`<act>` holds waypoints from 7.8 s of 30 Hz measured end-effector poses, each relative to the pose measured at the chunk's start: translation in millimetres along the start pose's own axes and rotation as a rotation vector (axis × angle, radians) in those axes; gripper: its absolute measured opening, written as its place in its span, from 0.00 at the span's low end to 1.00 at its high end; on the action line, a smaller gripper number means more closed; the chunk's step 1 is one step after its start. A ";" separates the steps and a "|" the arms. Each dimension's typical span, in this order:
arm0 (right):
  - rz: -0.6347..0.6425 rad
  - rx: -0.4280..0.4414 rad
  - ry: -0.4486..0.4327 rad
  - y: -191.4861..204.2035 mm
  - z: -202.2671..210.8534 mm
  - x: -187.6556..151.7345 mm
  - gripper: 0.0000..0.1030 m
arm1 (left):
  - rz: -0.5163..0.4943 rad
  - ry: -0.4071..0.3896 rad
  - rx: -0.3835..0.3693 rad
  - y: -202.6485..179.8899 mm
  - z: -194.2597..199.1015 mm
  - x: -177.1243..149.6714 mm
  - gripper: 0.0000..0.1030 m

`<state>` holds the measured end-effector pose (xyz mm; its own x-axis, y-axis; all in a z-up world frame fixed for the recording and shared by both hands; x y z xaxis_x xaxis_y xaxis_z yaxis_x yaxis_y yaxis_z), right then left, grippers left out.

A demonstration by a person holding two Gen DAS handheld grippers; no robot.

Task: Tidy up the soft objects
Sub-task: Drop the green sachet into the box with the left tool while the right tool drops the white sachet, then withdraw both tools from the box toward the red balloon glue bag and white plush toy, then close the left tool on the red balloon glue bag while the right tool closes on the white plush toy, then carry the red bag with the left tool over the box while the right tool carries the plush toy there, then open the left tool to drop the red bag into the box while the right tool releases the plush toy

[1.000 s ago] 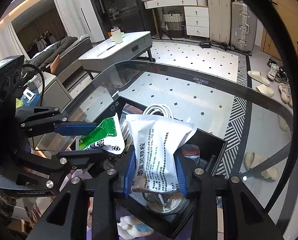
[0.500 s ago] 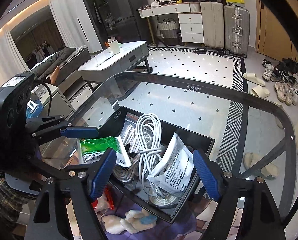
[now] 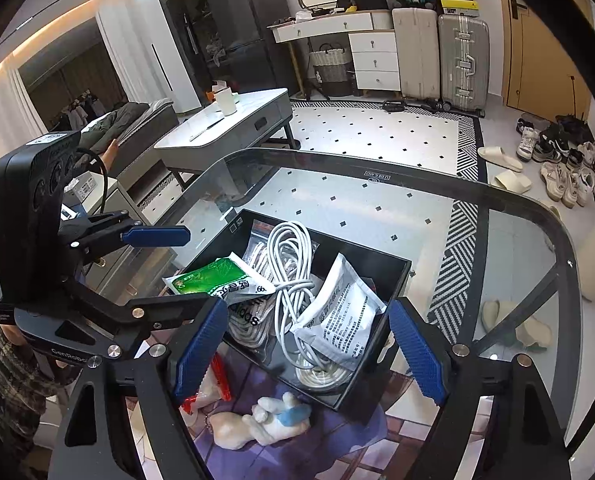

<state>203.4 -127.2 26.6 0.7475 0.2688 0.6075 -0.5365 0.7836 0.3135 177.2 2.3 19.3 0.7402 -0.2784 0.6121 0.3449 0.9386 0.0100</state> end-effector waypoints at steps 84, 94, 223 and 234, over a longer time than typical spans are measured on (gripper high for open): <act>-0.153 -0.255 0.110 6.9 -57.5 -107.3 0.99 | 0.015 0.068 0.052 -35.6 -21.4 -106.6 1.00; -0.150 -0.253 0.126 2.2 -45.3 -126.0 0.99 | 0.021 0.081 0.076 -38.6 -33.3 -106.7 1.00; 0.065 -0.156 -0.138 36.1 -14.7 -12.0 0.31 | 0.008 -0.141 0.161 -10.6 1.7 -0.4 0.40; 0.041 -0.151 -0.106 26.8 -31.7 -2.3 0.31 | 0.014 -0.119 0.144 -2.0 -10.2 2.7 0.40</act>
<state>199.7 -89.0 10.5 0.6765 0.2484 0.6933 -0.4950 0.8504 0.1783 184.4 -2.4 12.9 0.6680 -0.2470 0.7020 0.2422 0.9641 0.1088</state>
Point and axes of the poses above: each gripper's, at about its wrist camera, not at the fingertips, and z roughly against the way its jaws point, y to its left, x to its top, the point moved 4 cm from there along -z, roughly the way its jaws point, and after that the axes turned 9 degrees about -z, right-handed, at the moved point
